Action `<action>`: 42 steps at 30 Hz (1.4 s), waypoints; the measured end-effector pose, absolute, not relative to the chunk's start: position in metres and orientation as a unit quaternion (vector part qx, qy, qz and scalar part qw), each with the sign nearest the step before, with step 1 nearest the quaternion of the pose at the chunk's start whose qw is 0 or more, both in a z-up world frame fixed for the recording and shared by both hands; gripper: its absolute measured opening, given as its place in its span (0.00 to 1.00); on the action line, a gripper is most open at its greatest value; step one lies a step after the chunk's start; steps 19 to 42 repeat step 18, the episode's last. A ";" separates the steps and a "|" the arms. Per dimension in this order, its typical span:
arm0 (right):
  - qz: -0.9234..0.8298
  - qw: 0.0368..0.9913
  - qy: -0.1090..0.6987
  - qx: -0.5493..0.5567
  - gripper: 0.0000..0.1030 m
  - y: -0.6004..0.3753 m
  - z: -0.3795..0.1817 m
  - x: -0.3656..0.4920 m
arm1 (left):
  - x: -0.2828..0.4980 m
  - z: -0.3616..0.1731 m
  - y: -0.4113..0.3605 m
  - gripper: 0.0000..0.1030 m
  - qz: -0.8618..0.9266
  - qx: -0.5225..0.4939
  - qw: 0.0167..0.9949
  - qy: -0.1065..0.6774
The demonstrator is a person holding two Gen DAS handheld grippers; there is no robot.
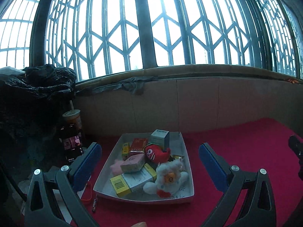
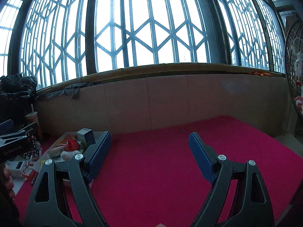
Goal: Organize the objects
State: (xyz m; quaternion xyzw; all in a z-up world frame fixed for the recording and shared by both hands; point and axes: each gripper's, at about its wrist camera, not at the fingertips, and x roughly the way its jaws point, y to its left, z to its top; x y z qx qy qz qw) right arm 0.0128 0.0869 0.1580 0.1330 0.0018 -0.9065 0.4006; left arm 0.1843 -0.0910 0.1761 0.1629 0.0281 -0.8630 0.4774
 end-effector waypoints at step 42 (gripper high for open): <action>-0.895 0.419 0.003 0.155 0.82 0.102 0.151 0.017 | 0.191 0.166 -0.098 1.00 -0.862 0.185 0.462 0.097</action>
